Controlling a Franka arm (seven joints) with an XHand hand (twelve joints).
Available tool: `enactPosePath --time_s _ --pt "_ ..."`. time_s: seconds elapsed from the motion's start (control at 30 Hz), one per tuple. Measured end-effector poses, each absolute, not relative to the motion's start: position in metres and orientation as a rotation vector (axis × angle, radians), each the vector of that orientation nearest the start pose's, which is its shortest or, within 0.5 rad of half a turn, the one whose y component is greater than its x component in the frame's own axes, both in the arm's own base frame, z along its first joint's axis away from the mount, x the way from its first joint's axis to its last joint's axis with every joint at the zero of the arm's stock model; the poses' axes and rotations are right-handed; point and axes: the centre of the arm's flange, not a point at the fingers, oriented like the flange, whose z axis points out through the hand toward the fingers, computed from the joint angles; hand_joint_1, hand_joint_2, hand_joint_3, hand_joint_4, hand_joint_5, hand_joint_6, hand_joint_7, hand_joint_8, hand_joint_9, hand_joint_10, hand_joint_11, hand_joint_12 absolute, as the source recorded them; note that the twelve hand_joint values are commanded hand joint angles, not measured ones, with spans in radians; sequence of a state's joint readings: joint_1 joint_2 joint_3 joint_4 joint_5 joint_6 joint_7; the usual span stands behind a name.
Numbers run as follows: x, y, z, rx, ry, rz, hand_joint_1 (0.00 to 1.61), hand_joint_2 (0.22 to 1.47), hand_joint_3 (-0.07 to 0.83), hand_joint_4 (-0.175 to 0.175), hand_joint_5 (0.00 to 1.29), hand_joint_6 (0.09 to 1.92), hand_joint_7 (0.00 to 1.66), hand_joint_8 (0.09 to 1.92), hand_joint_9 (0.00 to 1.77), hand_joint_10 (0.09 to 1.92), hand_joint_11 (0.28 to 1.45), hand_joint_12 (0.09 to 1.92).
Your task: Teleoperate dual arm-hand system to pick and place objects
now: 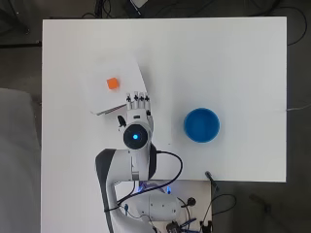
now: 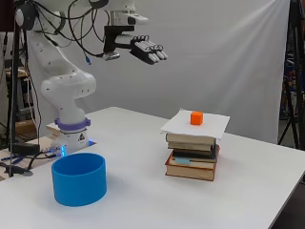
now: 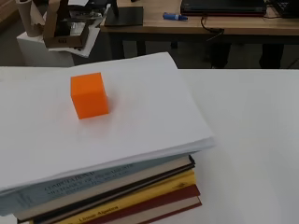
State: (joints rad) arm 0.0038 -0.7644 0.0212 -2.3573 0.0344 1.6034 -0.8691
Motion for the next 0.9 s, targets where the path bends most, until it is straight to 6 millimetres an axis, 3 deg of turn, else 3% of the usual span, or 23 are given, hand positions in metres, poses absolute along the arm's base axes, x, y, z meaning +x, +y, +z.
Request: enactPosePath --time_s 0.13,0.23,0.47,0.7,0.77,0.9 --pt "0.337 0.053 0.577 -2.776 -1.255 -0.136 0.48 1.07 0.002 0.101 0.33 0.09 0.26 0.09 0.36 0.09 0.42 0.09" --pt "0.352 0.074 0.559 -2.762 -1.237 -0.131 0.47 1.08 0.002 0.09 0.27 0.09 0.32 0.09 0.51 0.09 0.5 0.09" --pt "0.389 0.095 0.511 -2.801 -1.193 -0.236 0.41 1.06 -0.005 0.108 0.28 0.09 0.32 0.09 0.51 0.09 0.53 0.09" --pt "0.418 0.111 0.421 -2.678 -1.321 -0.048 0.43 1.08 0.001 0.085 0.32 0.09 0.36 0.09 0.51 0.09 0.51 0.09" --pt "0.415 0.12 0.41 -2.644 -1.38 -0.019 0.43 1.07 0.001 0.077 0.3 0.09 0.35 0.09 0.48 0.09 0.51 0.09" --pt "0.418 0.128 0.406 -2.641 -1.398 0.015 0.43 1.06 -0.004 0.069 0.24 0.09 0.28 0.09 0.4 0.09 0.48 0.09"
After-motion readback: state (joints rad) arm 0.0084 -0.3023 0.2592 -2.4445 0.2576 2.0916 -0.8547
